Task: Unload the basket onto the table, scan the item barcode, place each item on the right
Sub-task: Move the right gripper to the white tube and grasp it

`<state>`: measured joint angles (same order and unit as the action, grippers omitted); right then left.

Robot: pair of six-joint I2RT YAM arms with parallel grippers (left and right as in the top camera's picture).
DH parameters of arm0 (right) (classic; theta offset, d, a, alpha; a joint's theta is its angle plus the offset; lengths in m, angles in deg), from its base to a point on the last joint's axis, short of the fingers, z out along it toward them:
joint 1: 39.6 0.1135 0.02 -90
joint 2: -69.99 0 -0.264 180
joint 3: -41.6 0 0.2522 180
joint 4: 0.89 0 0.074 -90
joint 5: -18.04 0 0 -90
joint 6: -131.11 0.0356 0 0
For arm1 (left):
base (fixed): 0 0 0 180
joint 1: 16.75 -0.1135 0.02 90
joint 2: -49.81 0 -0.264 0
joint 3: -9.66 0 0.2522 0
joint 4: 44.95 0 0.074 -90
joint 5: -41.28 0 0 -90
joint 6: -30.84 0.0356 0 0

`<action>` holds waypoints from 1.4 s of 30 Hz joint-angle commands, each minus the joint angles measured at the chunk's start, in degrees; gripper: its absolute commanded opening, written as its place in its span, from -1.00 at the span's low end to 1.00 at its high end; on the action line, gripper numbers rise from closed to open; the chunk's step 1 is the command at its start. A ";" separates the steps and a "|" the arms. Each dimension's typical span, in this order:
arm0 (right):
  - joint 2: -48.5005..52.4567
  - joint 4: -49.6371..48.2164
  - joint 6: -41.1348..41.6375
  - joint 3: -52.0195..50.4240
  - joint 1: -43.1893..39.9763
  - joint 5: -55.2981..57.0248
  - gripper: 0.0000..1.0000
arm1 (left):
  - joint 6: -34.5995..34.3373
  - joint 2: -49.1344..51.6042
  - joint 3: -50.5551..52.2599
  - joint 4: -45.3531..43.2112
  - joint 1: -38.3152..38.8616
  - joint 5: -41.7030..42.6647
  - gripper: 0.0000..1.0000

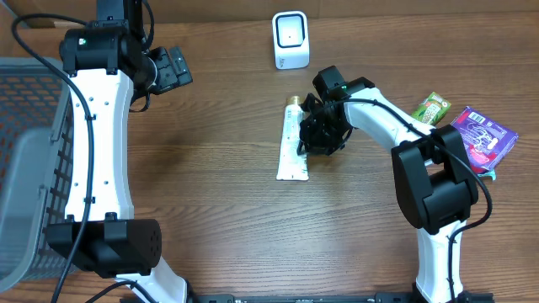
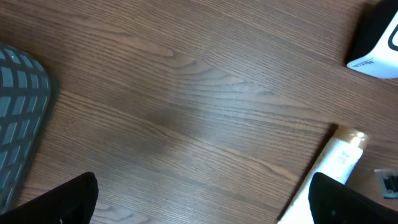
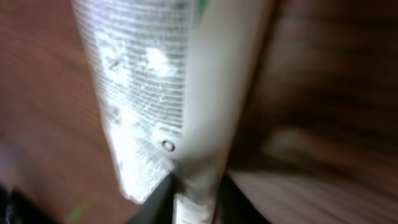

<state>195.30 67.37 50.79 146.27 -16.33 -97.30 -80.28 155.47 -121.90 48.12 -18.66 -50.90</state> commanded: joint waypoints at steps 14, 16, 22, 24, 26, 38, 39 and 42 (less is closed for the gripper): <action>4.83 -6.40 2.12 -0.96 0.24 -1.33 -0.03 | -1.18 0.20 -1.29 -0.02 0.02 -0.15 0.99; 4.83 -6.27 2.10 -0.96 0.13 -1.31 -0.02 | -1.18 0.20 -1.29 -0.02 0.02 -0.15 0.99; 4.85 -8.28 2.34 -0.96 -1.57 -4.59 0.10 | -1.18 0.20 -1.29 -0.02 0.02 -0.15 0.99; 5.03 -9.92 2.56 -0.96 -1.77 -5.60 0.13 | -1.18 0.20 -1.29 -0.02 0.02 -0.15 0.99; 5.81 -11.69 4.15 -0.96 -1.66 -5.66 0.13 | -1.18 0.20 -1.29 -0.02 0.02 -0.15 0.99; 7.65 -15.06 5.60 -2.51 -2.21 -5.88 -0.92 | -1.18 0.20 -1.29 -0.02 0.02 -0.15 0.99; 7.56 -14.95 5.57 -2.45 -2.54 -6.34 -0.92 | -1.18 0.20 -1.29 -0.02 0.02 -0.15 0.99; 6.49 -14.12 5.07 -2.40 -3.96 -8.72 -0.92 | -1.18 0.20 -1.29 -0.02 0.02 -0.15 0.99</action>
<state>198.91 51.94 56.47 146.07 -18.59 -111.31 -80.28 155.47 -121.90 48.12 -18.66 -50.90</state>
